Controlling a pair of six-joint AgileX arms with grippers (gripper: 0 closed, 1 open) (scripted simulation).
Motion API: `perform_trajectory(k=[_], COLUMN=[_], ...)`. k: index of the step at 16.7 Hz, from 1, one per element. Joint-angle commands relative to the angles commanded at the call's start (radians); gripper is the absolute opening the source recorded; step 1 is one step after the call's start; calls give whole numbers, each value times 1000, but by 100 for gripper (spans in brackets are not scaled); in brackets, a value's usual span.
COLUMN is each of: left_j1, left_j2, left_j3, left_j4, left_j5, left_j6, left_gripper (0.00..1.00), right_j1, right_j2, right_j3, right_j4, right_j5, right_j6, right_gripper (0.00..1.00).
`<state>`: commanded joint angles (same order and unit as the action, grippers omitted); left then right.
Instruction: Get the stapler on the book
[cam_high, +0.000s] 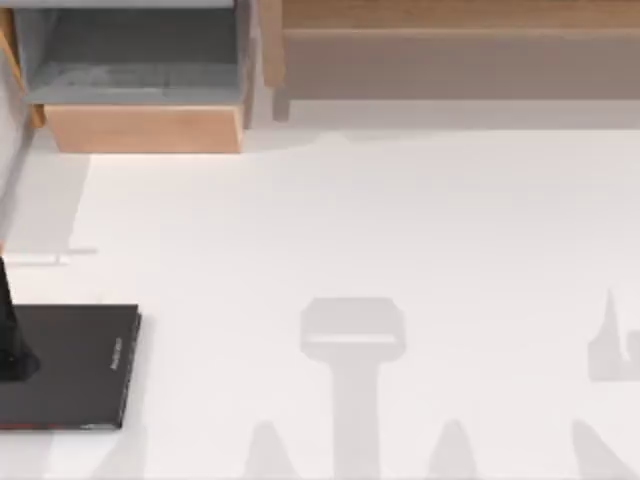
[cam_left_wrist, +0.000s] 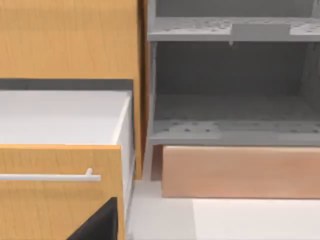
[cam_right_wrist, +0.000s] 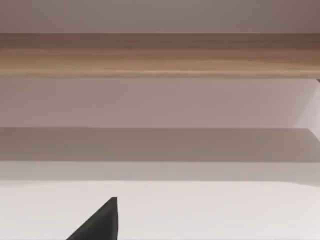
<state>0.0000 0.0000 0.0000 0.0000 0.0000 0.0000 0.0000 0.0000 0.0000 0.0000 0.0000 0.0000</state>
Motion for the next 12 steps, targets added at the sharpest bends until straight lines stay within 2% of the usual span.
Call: perform_trajectory(k=[3, 6, 12], left_j1=[1, 14, 57], left_j2=[6, 85, 478], left_j3=[6, 83, 468], left_j4=[-4, -56, -271], left_j5=[0, 0, 5], left_j6=[0, 4, 21], left_gripper=[100, 100, 100], right_j1=[0, 0, 0], right_j2=[0, 0, 0], right_j3=[0, 0, 0], right_j4=[0, 0, 0], right_j5=[0, 0, 0], right_j6=[0, 0, 0], right_gripper=[100, 100, 100])
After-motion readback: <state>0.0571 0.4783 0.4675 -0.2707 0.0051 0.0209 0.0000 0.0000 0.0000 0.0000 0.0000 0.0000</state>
